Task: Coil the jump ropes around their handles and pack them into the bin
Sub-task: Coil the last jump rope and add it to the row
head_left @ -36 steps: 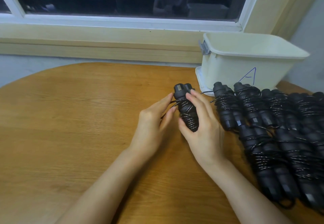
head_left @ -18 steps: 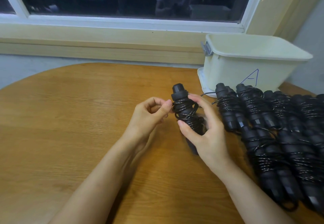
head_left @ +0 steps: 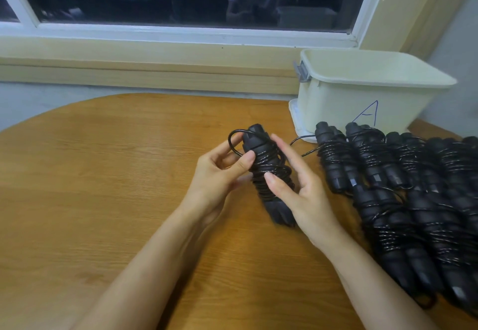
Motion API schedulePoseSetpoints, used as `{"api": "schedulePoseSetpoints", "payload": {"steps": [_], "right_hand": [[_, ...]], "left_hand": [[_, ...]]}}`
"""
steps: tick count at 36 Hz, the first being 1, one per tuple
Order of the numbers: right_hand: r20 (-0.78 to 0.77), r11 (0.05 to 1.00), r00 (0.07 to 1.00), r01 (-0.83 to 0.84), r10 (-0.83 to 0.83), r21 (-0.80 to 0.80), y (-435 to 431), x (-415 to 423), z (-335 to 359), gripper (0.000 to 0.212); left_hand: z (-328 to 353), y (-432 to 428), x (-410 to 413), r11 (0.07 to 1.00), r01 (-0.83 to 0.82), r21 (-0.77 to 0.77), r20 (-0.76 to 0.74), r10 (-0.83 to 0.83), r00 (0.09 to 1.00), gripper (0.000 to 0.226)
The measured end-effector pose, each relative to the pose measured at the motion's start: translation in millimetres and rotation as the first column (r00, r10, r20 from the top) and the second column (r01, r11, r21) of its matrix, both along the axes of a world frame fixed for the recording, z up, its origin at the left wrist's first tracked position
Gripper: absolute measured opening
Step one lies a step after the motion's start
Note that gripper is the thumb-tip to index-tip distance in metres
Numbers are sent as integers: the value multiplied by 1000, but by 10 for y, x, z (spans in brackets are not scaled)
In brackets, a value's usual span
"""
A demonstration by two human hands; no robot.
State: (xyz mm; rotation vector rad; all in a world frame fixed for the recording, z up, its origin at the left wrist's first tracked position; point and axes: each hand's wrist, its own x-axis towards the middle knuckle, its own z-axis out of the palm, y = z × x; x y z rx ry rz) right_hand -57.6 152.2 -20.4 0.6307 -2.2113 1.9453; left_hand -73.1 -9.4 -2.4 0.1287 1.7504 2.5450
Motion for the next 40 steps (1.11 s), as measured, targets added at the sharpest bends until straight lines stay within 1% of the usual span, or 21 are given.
{"api": "schedulePoseSetpoints", "payload": {"steps": [2, 3, 6, 8, 11, 12, 14, 15, 17, 19, 20, 23, 24, 26, 28, 30, 32, 34, 36, 38, 40], "right_hand": [[-13, 999, 1000, -4, 4, 54, 3, -3, 3, 57], [-52, 995, 999, 18, -14, 94, -7, -5, 2, 56], [-224, 963, 970, 146, -94, 227, -69, -18, -34, 51], [-287, 938, 950, 207, -125, 277, -98, -18, -60, 50], [-360, 894, 919, 291, -161, 340, -85, -23, -97, 49], [-374, 878, 913, 308, -164, 366, -75, -24, -101, 53], [-391, 841, 904, 340, -170, 422, -57, -26, -106, 68], [-406, 823, 896, 364, -181, 436, -52, -28, -110, 73], [-433, 811, 874, 410, -218, 418, -57, -33, -123, 74], [-426, 833, 867, 422, -256, 357, -65, -40, -128, 70], [-409, 848, 872, 416, -270, 328, -68, -44, -129, 69], [-361, 877, 890, 390, -280, 280, -64, -64, -124, 66], [-352, 881, 892, 386, -283, 272, -58, -74, -119, 66], [-338, 886, 897, 382, -286, 264, -43, -91, -111, 66], [-338, 888, 899, 374, -277, 267, -23, -101, -108, 66], [-334, 892, 904, 362, -265, 271, -10, -108, -103, 65], [-305, 907, 916, 341, -262, 248, 8, -119, -91, 66], [-265, 923, 931, 313, -251, 225, 37, -131, -69, 67], [-258, 925, 938, 296, -234, 238, 73, -134, -54, 67], [-240, 929, 946, 276, -217, 248, 96, -132, -46, 67], [-231, 931, 951, 262, -205, 253, 97, -131, -48, 68]], "left_hand": [[-18, 16, -5, 999, -36, -9, 19, 36, 999, 46], [-26, 26, -4, 999, -52, -18, 27, 52, 998, 48], [-46, 46, 1, 996, -85, -31, 26, 86, 996, 51], [-49, 56, 3, 995, -98, -29, 26, 99, 995, 51], [-35, 74, 16, 992, -115, -46, 24, 116, 993, 59], [-27, 78, 26, 991, -122, -58, 13, 123, 992, 60], [-12, 83, 49, 985, -145, -93, -40, 142, 989, 57], [-7, 87, 60, 981, -156, -113, -73, 148, 986, 56], [-4, 86, 75, 976, -160, -150, -136, 140, 981, 55], [-8, 78, 83, 962, -163, -218, -208, 117, 971, 56], [-19, 76, 83, 946, -172, -276, -252, 101, 962, 57], [-27, 65, 90, 841, -260, -473, -406, 54, 912, 59], [-31, 49, 83, 786, -320, -528, -477, 37, 878, 57], [-55, -10, 42, 634, -474, -611, -629, -25, 777, 49], [-83, -72, 7, 487, -587, -647, -713, -111, 693, 42], [-84, -113, -14, 398, -642, -656, -740, -171, 650, 39], [-68, -136, -30, 328, -708, -626, -779, -224, 586, 33], [-64, -168, -66, 296, -778, -554, -829, -273, 488, 31], [-62, -186, -85, 301, -806, -509, -852, -308, 423, 31], [-69, -184, -78, 311, -812, -494, -857, -333, 394, 38], [-78, -172, -77, 290, -813, -505, -847, -347, 402, 43]]}}
